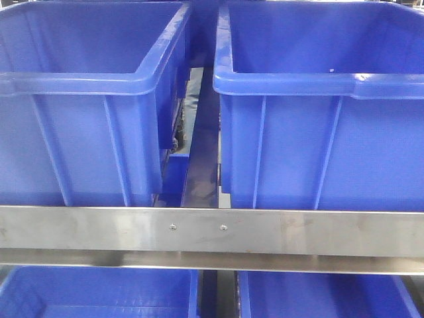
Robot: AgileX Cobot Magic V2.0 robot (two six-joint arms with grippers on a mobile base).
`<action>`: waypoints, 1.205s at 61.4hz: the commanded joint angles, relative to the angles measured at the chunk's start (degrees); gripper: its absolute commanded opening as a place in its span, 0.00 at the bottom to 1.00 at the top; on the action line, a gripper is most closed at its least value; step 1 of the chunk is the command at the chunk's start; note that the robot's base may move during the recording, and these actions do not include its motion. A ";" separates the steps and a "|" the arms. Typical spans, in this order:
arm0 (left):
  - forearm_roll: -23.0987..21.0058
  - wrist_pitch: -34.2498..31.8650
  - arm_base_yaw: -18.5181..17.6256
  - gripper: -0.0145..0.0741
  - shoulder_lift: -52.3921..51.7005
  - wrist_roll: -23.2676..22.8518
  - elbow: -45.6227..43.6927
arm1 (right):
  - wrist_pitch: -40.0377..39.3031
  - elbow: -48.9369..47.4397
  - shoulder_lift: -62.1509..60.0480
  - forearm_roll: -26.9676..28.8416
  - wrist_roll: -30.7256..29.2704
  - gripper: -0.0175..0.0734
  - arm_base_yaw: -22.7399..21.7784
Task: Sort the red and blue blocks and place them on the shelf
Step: 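Open both grippers to release the cubes and raise the arms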
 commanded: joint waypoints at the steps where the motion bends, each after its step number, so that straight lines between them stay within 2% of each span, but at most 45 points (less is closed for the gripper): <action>1: -0.09 -8.79 -0.34 0.30 3.86 0.21 -2.98 | -8.44 -2.43 3.88 -0.32 -0.65 0.25 1.48; 14: -0.41 -10.54 -0.34 0.31 12.10 0.11 -4.52 | -13.28 -2.43 10.92 -0.32 -0.65 0.26 5.09; 19: -0.56 -10.43 -0.34 0.38 13.05 0.11 -4.66 | -14.14 -2.43 11.68 -0.32 -0.65 0.26 5.36; 23: -0.56 -9.86 -0.34 0.48 13.41 0.11 -4.66 | -14.21 -2.43 12.01 -0.32 -0.65 0.29 5.36; 27: -0.56 -8.93 -0.34 0.65 13.57 0.11 -4.66 | -14.15 -2.43 12.01 -0.32 -0.65 0.37 5.36; 30: -0.70 -8.93 -0.34 0.79 13.57 0.11 -4.66 | -14.10 -2.43 12.01 -0.32 -0.65 0.49 5.36; 35: -0.70 -8.93 -0.34 0.91 13.57 0.11 -4.66 | -14.10 -2.43 12.01 -0.32 -0.65 0.66 5.36; 37: -0.70 -8.93 -0.34 0.92 13.57 0.11 -4.66 | -14.08 -2.43 12.01 -0.32 -0.65 0.73 5.36; 41: -0.70 -8.93 -0.34 0.92 13.57 0.11 -4.66 | -14.03 -2.43 12.01 -0.32 -0.65 0.84 5.31; 44: -0.70 -8.93 -0.34 0.91 13.57 0.11 -4.66 | -14.03 -2.43 12.01 -0.32 -0.65 0.86 5.30; 63: -0.70 -8.93 -0.34 0.80 11.50 0.11 -4.66 | -13.89 -2.68 10.48 -0.32 -0.65 0.86 4.92; 69: -0.70 -8.93 0.00 0.70 9.01 0.11 -4.66 | -13.25 -2.73 8.21 -0.32 -0.65 0.84 3.92; 74: -0.70 -8.93 0.43 0.58 6.63 0.11 -4.66 | -11.92 -2.73 5.52 -0.32 -0.65 0.75 2.42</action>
